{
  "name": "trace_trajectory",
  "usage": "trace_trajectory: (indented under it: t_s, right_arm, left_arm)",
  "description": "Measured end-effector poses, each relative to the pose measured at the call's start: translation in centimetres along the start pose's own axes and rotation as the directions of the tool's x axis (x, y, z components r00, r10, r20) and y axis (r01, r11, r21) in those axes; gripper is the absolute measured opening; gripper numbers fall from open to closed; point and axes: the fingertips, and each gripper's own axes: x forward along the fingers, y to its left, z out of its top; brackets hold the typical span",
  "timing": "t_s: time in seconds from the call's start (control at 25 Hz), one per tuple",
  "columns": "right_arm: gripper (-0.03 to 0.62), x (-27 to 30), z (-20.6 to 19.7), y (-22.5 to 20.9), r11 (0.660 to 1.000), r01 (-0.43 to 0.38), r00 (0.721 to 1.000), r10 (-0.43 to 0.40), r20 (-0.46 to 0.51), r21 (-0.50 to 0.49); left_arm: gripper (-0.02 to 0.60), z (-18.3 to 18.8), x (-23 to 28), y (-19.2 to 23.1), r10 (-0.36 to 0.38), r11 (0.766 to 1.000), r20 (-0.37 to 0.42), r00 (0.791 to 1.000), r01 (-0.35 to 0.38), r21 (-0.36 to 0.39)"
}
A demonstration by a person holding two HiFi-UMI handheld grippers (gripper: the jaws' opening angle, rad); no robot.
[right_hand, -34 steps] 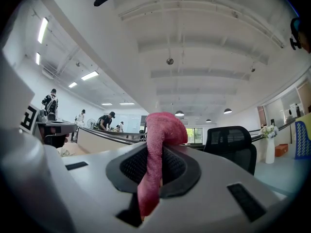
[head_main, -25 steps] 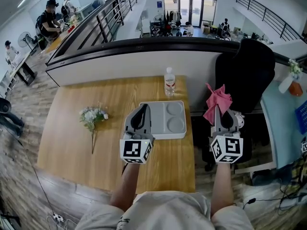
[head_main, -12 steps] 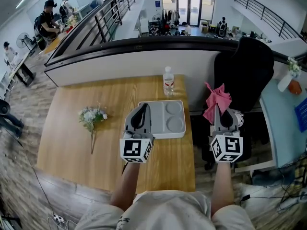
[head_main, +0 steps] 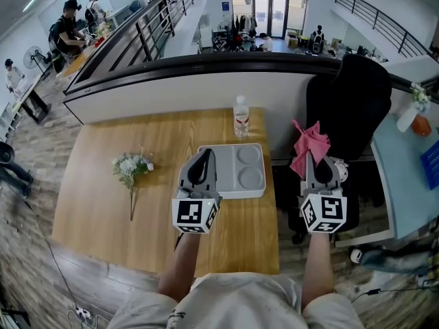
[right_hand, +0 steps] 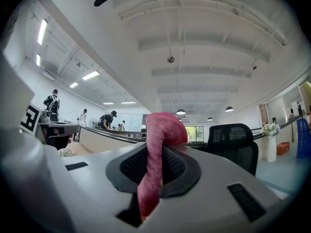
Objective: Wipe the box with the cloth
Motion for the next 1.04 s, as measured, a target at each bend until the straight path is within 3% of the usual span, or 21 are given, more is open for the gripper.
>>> trace_trajectory:
  t_s: [1.04]
  right_arm:
    - [0.06, 0.2, 0.1, -0.2, 1.0, 0.008, 1.0, -0.008, -0.01, -0.018]
  left_arm:
    - [0.014, -0.7, 1.2, -0.7, -0.036, 0.999, 0.005, 0.999, 0.036, -0.03]
